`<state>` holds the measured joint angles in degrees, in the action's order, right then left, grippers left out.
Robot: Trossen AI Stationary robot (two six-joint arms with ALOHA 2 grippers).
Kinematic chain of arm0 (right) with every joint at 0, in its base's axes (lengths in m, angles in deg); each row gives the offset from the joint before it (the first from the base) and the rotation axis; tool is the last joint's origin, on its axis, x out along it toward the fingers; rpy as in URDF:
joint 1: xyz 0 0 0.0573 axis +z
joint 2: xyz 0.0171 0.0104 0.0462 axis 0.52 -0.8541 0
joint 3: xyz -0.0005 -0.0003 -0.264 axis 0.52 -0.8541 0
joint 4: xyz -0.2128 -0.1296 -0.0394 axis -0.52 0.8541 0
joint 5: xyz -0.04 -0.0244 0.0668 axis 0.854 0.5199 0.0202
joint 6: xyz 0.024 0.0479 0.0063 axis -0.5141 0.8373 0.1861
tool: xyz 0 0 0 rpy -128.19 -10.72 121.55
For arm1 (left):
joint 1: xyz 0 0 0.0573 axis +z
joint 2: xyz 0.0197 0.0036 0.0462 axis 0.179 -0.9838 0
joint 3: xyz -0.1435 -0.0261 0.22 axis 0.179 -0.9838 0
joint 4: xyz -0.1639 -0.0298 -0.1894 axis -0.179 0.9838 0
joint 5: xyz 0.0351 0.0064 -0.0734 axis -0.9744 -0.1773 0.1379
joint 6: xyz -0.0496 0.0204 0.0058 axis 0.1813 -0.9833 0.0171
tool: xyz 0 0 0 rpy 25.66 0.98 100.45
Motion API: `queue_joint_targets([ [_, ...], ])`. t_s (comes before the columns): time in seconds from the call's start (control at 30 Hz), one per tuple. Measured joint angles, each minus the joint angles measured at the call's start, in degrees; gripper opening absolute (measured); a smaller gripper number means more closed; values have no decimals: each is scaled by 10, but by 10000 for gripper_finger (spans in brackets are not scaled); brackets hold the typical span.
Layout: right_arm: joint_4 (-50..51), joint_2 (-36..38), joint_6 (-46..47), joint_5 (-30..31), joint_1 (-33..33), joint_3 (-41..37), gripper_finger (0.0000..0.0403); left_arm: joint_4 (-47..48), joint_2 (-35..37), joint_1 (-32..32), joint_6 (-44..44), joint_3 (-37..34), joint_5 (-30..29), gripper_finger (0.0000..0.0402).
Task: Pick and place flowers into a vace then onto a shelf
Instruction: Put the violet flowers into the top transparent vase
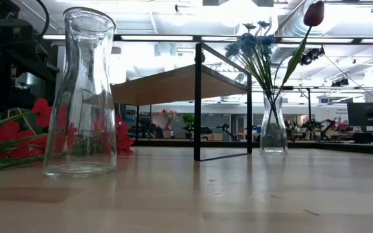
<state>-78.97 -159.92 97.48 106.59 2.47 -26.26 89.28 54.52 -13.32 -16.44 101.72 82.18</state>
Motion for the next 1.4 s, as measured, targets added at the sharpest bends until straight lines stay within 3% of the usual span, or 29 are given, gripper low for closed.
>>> queue_joint_targets([
  [0.33,-142,15,-192,28,1,0,5,0,0,0,2,0,0,376],
  [0.6,-116,87,-273,87,22,0,5,0,0,0,2,0,0,376],
  [0.93,-23,190,-348,231,79,0,5,0,0,0,2,0,0,376],
  [1.4,-23,278,-600,421,99,1,4,0,0,0,2,0,-3,376],
])
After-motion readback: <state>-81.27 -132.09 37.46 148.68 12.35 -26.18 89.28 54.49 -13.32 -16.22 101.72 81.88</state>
